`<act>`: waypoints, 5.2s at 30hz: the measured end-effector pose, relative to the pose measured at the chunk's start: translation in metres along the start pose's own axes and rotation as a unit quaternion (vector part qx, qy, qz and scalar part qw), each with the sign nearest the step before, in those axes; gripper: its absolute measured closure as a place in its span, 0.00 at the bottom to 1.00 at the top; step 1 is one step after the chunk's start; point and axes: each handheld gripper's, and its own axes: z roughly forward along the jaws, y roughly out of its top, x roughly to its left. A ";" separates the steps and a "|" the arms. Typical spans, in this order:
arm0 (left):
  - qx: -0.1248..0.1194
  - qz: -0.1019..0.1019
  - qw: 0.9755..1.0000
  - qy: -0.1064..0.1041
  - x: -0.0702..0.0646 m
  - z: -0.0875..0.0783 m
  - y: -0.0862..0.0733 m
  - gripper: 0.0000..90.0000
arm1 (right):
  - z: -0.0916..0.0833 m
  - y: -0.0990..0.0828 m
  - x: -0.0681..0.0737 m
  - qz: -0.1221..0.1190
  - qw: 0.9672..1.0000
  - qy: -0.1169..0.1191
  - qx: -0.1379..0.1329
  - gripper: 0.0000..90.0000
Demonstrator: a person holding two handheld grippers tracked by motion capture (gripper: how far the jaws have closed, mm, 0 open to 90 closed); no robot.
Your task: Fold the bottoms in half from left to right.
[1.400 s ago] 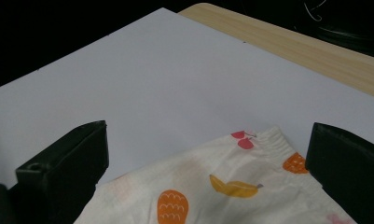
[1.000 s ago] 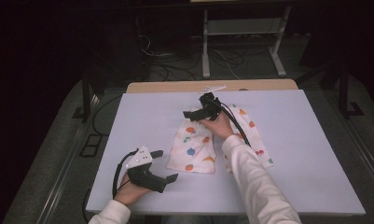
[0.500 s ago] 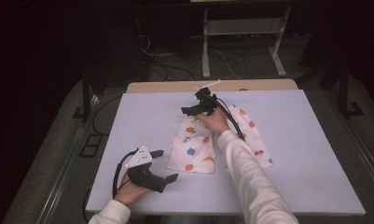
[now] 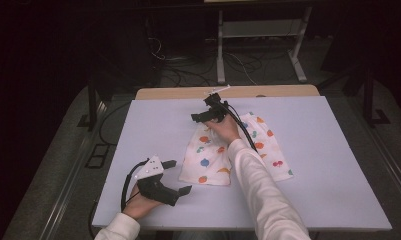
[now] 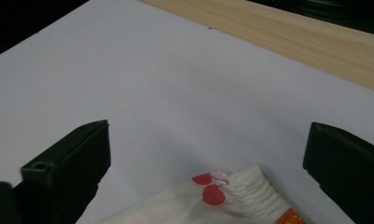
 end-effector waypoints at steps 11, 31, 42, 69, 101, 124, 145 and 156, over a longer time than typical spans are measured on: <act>0.000 -0.003 1.000 0.001 0.001 0.000 0.000 0.00 | 0.005 -0.005 -0.004 0.014 0.999 -0.026 0.021 0.18; 0.001 0.000 1.000 -0.001 0.001 0.001 0.000 0.00 | 0.002 -0.005 -0.002 0.005 0.997 -0.061 0.047 0.79; 0.001 0.001 1.000 0.000 0.001 0.001 0.000 0.00 | 0.001 -0.005 -0.003 0.010 0.996 -0.068 0.058 0.94; 0.016 -0.061 0.997 0.044 0.014 -0.003 0.009 0.00 | -0.027 -0.011 0.001 0.014 0.999 -0.043 0.016 0.98; 0.121 -0.168 0.978 0.034 0.048 0.022 0.005 0.03 | -0.032 -0.014 0.000 0.028 0.999 -0.035 0.010 0.98; 0.158 -0.202 0.967 0.004 0.056 0.023 -0.003 0.44 | -0.031 -0.015 0.001 0.021 0.999 -0.037 0.010 0.98; 0.175 -0.229 0.957 -0.001 0.061 0.032 -0.005 0.96 | -0.033 -0.014 0.002 0.018 0.999 -0.038 0.007 0.98; 0.180 -0.203 0.962 0.001 0.055 0.032 0.004 0.99 | -0.035 -0.013 -0.001 0.022 0.999 -0.030 -0.001 0.98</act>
